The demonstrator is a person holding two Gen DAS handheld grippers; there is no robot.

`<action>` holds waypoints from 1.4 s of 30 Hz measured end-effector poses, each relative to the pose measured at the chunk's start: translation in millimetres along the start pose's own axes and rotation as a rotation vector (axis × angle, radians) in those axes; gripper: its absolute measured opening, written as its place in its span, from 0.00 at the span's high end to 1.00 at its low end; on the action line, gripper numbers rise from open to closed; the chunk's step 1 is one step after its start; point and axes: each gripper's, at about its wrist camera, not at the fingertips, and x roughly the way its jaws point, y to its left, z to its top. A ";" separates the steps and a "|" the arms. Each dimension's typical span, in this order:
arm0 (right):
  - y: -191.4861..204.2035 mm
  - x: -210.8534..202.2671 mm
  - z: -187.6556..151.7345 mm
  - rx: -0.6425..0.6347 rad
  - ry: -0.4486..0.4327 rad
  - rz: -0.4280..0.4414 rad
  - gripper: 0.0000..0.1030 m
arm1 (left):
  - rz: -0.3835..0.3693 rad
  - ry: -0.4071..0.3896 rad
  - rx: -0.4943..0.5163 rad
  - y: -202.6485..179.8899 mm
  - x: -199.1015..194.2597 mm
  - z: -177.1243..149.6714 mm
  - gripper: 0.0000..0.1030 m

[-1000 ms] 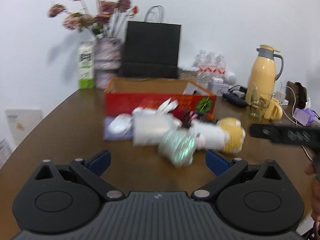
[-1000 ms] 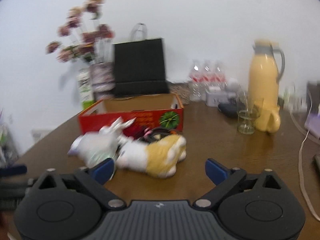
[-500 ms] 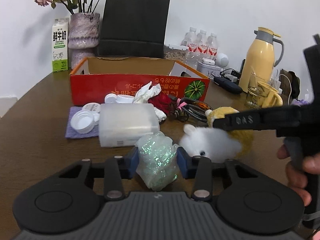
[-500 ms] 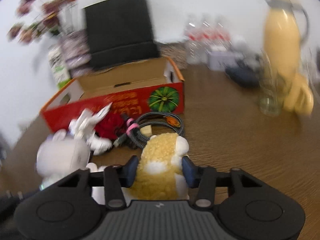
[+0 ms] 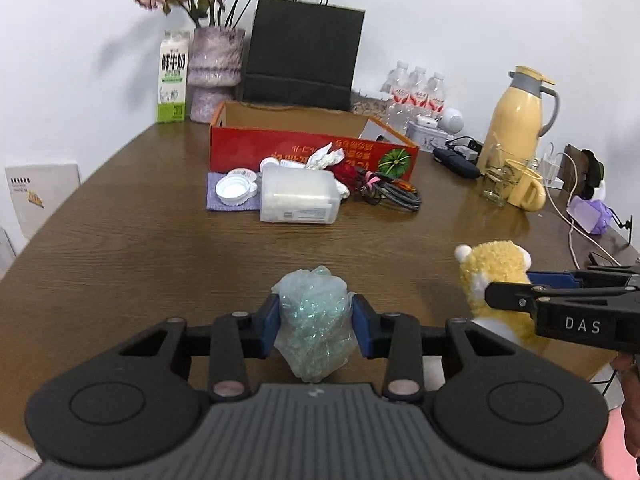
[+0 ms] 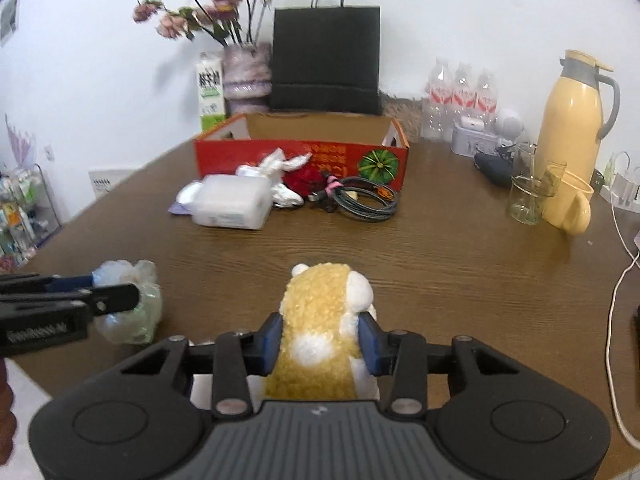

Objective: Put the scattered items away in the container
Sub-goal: 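Grasp the yellow plush toy with the right tool while the left tool grasps the clear plastic bag, then carry the plush toy and plastic bag into the cardboard box and release both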

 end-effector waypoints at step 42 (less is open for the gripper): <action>-67.1 199.5 312.0 -0.011 -0.097 -0.104 0.65 | -0.006 0.201 -0.004 75.9 249.8 272.3 0.65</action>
